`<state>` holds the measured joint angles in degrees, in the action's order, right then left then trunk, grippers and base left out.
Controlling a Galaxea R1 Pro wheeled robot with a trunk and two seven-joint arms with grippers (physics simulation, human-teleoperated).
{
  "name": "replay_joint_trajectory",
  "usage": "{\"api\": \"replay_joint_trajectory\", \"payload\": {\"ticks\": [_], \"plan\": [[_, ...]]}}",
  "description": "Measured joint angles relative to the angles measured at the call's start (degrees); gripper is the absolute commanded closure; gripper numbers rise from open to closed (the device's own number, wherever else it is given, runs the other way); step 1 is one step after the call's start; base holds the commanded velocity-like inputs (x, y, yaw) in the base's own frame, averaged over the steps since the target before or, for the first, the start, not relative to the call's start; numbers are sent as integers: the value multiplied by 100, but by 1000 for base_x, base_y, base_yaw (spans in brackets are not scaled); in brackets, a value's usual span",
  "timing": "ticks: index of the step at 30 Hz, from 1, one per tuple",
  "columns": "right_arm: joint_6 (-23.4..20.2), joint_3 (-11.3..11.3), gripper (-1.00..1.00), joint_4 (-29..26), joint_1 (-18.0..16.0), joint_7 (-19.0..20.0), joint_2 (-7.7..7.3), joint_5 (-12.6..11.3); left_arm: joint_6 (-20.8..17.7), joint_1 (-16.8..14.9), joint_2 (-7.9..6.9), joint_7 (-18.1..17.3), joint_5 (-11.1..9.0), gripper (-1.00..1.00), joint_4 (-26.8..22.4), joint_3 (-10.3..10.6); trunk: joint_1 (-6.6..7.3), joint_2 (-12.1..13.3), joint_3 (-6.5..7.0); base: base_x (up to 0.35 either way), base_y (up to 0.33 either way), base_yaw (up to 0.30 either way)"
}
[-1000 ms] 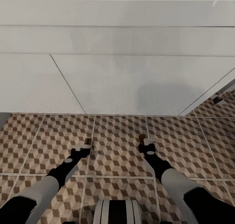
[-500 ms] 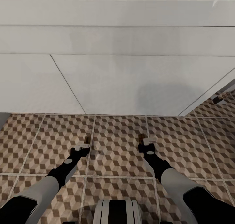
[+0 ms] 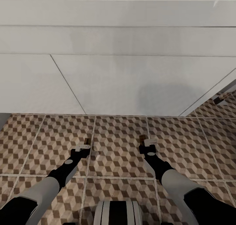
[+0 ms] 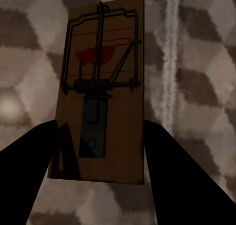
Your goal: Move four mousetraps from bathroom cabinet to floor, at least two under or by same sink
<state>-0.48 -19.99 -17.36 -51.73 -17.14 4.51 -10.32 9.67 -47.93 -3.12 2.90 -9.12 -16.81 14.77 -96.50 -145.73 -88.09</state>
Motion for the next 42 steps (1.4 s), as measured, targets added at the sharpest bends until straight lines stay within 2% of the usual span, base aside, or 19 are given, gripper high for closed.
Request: {"api": "replay_joint_trajectory", "payload": {"ticks": [11,27,42], "plan": [[8,-7,100,-1,-1,2,0,11,24,4,8,13,15,100,-29,2,0,0,0,7,0,0],[30,-19,100,-2,-1,10,0,22,15,5,11,18,7,100,-21,0,3,0,0,282,0,0],[26,-18,100,-2,-1,52,-9,26,45,4,18,17,14,100,-73,-18,2,0,0,88,0,0]]}}
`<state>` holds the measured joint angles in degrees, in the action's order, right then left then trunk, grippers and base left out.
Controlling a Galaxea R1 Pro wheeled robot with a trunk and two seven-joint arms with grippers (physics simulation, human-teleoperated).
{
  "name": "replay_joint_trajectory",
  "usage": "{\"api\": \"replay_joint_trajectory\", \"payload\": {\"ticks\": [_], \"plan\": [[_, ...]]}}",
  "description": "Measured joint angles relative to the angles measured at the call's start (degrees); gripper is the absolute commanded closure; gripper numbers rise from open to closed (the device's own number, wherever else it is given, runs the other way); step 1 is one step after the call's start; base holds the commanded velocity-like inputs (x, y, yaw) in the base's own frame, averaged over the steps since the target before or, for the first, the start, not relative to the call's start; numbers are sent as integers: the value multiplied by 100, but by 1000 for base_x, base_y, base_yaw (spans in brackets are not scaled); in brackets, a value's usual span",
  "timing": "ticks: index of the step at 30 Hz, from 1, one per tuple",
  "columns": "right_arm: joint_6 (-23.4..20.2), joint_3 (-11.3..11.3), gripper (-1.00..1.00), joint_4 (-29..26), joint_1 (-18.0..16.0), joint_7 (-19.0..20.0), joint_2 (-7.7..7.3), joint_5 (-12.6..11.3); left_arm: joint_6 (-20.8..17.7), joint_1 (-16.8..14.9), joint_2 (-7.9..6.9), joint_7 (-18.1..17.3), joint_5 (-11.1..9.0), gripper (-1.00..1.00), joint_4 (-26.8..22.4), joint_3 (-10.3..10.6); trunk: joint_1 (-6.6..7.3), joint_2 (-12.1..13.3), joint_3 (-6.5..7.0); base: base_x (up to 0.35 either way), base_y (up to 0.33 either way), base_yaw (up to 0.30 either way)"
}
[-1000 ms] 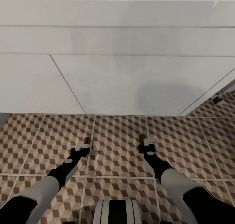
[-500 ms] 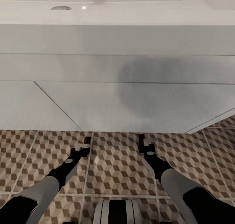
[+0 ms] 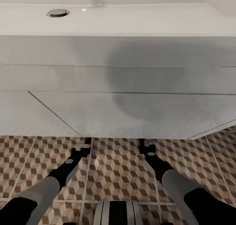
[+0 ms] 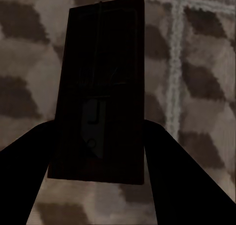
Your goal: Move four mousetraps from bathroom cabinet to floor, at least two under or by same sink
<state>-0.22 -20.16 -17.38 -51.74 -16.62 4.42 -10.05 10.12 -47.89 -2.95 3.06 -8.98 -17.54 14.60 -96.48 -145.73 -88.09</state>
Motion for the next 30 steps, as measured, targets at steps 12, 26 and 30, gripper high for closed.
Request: {"api": "replay_joint_trajectory", "payload": {"ticks": [12,26,30], "plan": [[5,0,100,0,0,2,0,0,23,1,0,0,9,100,-10,-16,-2,0,0,70,0,0],[134,-1,100,4,1,-1,-4,-23,27,2,23,1,25,100,12,-6,-2,0,0,1,0,0],[151,-5,100,4,2,-1,-2,-24,25,2,26,1,28,100,17,-8,-2,0,0,0,0,0]]}}
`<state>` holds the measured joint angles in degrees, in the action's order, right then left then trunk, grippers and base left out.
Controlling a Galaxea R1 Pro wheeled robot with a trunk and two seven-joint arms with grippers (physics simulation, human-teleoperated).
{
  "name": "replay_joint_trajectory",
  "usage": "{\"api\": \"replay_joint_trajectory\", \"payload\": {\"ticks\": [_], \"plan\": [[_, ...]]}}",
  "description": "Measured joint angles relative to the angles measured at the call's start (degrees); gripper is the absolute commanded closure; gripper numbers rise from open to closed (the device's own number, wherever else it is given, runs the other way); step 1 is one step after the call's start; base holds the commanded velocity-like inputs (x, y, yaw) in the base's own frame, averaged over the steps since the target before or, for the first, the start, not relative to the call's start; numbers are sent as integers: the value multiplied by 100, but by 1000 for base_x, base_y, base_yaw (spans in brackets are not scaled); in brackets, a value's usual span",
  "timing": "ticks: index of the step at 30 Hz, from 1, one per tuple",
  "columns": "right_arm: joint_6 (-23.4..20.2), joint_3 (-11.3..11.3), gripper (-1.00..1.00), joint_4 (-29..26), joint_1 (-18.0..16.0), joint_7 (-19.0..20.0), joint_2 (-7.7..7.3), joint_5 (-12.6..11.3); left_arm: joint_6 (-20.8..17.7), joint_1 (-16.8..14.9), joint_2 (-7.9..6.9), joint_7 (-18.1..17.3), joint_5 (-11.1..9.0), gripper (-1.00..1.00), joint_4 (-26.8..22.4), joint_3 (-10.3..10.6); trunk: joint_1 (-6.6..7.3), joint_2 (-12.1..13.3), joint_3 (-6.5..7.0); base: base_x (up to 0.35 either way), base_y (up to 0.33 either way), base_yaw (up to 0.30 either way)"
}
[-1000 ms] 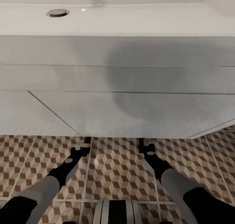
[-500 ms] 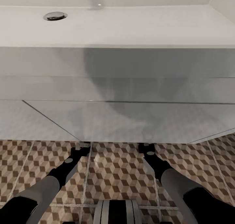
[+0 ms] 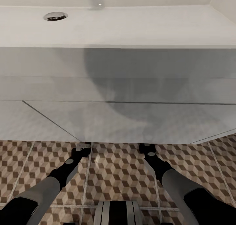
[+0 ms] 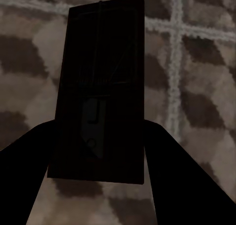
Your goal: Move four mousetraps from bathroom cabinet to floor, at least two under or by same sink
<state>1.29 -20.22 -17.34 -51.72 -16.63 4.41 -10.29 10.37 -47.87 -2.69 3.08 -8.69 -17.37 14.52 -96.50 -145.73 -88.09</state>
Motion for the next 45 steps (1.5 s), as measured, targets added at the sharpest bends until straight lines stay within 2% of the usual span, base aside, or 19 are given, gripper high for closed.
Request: {"api": "replay_joint_trajectory", "payload": {"ticks": [7,15,19,23,33,45], "plan": [[9,0,100,65,-1,-1,1,-10,-14,0,2,0,-11,100,41,21,0,0,0,0,0,0],[285,5,100,681,1,0,5,-13,-50,0,0,-2,-43,100,293,28,0,0,0,0,0,0],[349,4,100,792,2,-8,0,-10,-40,-2,6,-4,-40,100,377,27,0,0,0,0,0,0],[366,3,100,821,1,-3,0,-9,-20,-1,11,-4,1,100,390,25,0,0,0,0,0,0],[372,4,100,831,5,4,-1,-2,-15,0,144,3,16,100,403,53,2,0,0,67,0,0],[378,3,100,831,2,6,-1,-1,-7,-1,156,4,10,100,407,53,0,0,0,79,0,0]]}}
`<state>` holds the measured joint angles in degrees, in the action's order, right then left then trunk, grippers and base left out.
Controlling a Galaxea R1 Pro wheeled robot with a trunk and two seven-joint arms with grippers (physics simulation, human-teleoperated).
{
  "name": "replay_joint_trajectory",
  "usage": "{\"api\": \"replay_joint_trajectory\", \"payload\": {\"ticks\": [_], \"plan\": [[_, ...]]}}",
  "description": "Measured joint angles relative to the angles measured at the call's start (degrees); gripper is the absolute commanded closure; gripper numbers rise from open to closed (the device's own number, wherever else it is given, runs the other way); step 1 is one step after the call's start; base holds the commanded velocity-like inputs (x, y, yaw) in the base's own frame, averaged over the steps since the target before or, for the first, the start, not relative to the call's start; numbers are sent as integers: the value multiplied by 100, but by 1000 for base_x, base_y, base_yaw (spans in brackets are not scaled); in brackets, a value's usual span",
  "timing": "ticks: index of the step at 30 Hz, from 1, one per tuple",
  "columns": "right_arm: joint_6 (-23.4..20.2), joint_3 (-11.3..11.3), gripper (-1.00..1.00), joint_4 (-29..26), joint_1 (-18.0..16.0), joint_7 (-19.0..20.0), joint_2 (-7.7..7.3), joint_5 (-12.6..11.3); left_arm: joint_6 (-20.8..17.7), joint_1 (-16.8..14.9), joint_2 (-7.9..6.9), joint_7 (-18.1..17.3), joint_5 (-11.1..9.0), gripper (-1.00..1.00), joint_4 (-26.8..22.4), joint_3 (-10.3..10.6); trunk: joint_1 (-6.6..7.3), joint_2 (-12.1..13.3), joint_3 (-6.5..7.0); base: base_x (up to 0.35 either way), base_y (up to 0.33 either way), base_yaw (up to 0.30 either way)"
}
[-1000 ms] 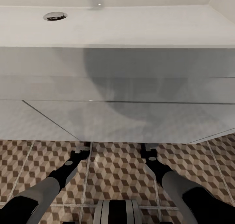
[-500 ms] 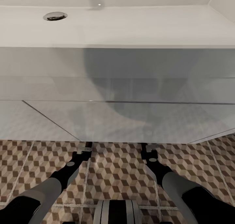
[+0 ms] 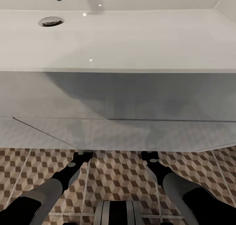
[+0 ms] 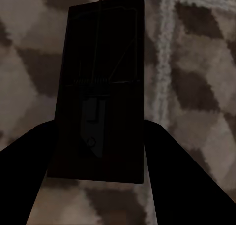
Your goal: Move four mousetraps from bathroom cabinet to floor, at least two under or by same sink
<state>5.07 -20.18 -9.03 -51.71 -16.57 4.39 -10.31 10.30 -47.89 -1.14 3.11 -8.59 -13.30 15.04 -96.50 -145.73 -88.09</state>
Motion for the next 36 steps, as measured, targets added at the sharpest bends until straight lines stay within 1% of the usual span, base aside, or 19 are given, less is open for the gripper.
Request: {"api": "replay_joint_trajectory", "payload": {"ticks": [12,18,22,36], "plan": [[10,-2,100,29,5,0,0,-7,-9,1,-15,-5,-31,100,37,-23,0,0,0,1,0,0],[199,-4,100,256,6,-2,11,-8,-3,1,-6,-6,-29,100,192,-24,0,0,0,0,0,0],[237,-4,100,319,6,-3,26,-8,-2,1,0,-6,-27,100,245,-20,0,0,0,0,0,0],[251,-7,100,343,6,-3,43,-8,-2,0,-3,-7,-27,100,282,-19,0,0,0,0,0,0]]}}
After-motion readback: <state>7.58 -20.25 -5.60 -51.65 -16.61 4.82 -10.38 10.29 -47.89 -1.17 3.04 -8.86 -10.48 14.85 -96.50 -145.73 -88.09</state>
